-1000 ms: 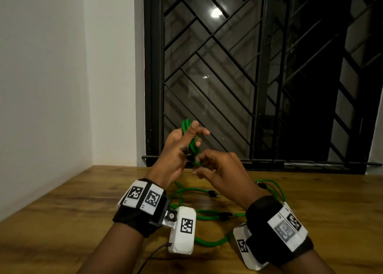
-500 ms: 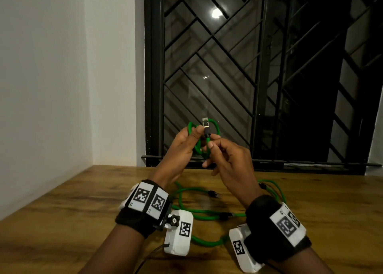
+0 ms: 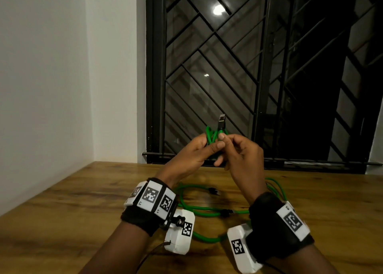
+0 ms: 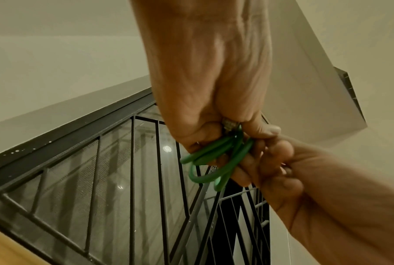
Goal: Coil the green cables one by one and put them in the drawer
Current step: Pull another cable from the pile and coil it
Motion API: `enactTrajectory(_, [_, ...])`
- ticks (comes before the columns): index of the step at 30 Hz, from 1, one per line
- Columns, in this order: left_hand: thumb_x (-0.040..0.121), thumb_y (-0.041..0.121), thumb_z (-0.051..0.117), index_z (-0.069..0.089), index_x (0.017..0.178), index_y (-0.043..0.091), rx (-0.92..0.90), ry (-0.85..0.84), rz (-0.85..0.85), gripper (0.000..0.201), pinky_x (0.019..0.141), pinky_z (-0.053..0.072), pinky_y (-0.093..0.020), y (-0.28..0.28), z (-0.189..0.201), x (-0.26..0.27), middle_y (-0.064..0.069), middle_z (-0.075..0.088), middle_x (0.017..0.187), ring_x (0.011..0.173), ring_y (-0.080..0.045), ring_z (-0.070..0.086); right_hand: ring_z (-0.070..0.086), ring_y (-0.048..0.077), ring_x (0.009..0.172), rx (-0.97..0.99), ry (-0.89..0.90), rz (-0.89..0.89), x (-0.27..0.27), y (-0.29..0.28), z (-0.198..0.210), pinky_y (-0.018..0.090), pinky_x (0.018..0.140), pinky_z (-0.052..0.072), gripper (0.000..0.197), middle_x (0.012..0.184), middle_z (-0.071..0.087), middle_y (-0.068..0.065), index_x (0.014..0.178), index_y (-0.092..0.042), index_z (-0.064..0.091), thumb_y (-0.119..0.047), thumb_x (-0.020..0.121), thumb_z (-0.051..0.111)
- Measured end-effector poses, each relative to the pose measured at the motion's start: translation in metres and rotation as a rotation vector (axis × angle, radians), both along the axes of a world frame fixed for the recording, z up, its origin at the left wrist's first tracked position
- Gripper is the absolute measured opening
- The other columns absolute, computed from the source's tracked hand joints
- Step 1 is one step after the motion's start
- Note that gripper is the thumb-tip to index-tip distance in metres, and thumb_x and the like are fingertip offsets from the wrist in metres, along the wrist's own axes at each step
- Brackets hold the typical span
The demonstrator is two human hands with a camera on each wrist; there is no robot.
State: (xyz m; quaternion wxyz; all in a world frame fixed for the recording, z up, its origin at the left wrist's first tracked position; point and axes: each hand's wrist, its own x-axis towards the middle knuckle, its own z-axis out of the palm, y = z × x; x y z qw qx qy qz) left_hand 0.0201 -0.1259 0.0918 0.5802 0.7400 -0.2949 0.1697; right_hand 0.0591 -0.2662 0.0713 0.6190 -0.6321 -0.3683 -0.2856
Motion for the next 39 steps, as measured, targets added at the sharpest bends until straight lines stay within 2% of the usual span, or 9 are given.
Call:
enactTrajectory(3, [0.103,0.014,0.047,0.053,0.122,-0.002,0.077,-0.002,0.051,0.026,0.090,0.049,-0.022,0.003,0.000,0.002,-0.013,0.068,0.098,0.096,-0.016,0.066,0.061,0.012,0.047,-0.026,0.011,0.011,0.002,0.000,-0.001,0.024,0.049,0.045,0.026,0.056,0.065,0.006,0.087,-0.013,0.073,-0.028,0.101,0.058])
enactTrajectory(10, [0.100,0.016,0.052,0.053,0.123,-0.006,0.000,0.046,0.028,0.032,0.075,0.054,-0.030,0.003,0.000,-0.003,-0.013,0.055,0.070,0.063,-0.016,0.061,0.068,0.009,0.084,-0.067,-0.057,-0.153,0.011,-0.002,-0.002,0.043,0.073,0.056,0.030,0.085,0.073,-0.010,0.092,-0.025,0.076,-0.051,0.093,0.061])
enactTrajectory(14, [0.094,0.024,0.056,0.058,0.112,-0.001,-0.108,0.115,-0.025,0.031,0.066,0.053,-0.028,0.003,0.003,-0.006,-0.003,0.051,0.058,0.054,-0.013,0.055,0.053,0.012,0.098,-0.037,-0.117,-0.394,0.012,-0.005,-0.002,0.029,0.078,0.042,0.031,0.097,0.060,-0.013,0.095,-0.025,0.062,-0.054,0.086,0.065])
enactTrajectory(18, [0.089,0.031,0.057,0.065,0.093,0.008,-0.236,0.166,-0.058,0.025,0.064,0.049,-0.025,-0.003,0.006,-0.010,0.003,0.043,0.046,0.045,-0.012,0.051,0.056,0.004,0.118,-0.167,0.081,0.000,0.005,-0.002,-0.001,0.029,0.096,0.047,0.036,0.124,0.061,-0.013,0.127,-0.035,0.046,-0.056,0.098,0.042])
enactTrajectory(21, [0.090,0.031,0.053,0.058,0.085,0.007,-0.293,0.180,-0.088,0.025,0.058,0.049,-0.022,-0.002,0.009,-0.013,0.004,0.040,0.043,0.042,-0.012,0.049,0.066,0.000,0.098,-0.157,0.051,0.121,0.001,-0.001,-0.001,0.020,0.083,0.052,0.025,0.102,0.069,-0.016,0.121,-0.029,0.054,-0.040,0.106,0.038])
enactTrajectory(25, [0.100,0.029,0.044,0.053,0.085,0.008,-0.271,0.220,-0.099,0.026,0.061,0.050,-0.022,-0.006,0.009,-0.013,0.003,0.042,0.046,0.050,-0.015,0.055,0.063,0.025,0.071,-0.060,-0.056,-0.013,0.007,-0.002,-0.002,0.046,0.064,0.051,0.027,0.079,0.065,0.010,0.100,-0.016,0.060,-0.033,0.108,0.040])
enactTrajectory(28, [0.104,0.028,0.037,0.051,0.086,0.009,-0.266,0.236,-0.102,0.029,0.067,0.052,-0.022,-0.011,0.007,-0.011,0.003,0.044,0.049,0.055,-0.015,0.058,0.061,0.014,0.052,0.008,-0.096,-0.156,0.011,-0.004,-0.001,0.033,0.050,0.046,0.023,0.059,0.062,0.003,0.093,-0.019,0.065,-0.034,0.104,0.050])
enactTrajectory(34, [0.101,0.033,0.045,0.052,0.087,0.012,-0.249,0.220,-0.044,0.027,0.078,0.053,-0.030,-0.007,0.005,-0.007,0.002,0.049,0.056,0.066,-0.018,0.065,0.063,0.008,0.058,0.029,-0.182,-0.239,0.010,-0.006,-0.001,0.025,0.054,0.048,0.016,0.061,0.064,-0.007,0.095,-0.024,0.072,-0.031,0.100,0.059])
enactTrajectory(39, [0.102,0.029,0.048,0.055,0.085,0.014,-0.229,0.195,0.042,0.024,0.067,0.053,-0.027,-0.009,0.003,-0.003,0.001,0.051,0.062,0.061,-0.015,0.063,0.059,0.009,0.056,-0.027,-0.138,-0.261,0.009,-0.004,-0.002,0.038,0.053,0.046,0.016,0.062,0.060,-0.002,0.115,-0.025,0.054,-0.035,0.102,0.053])
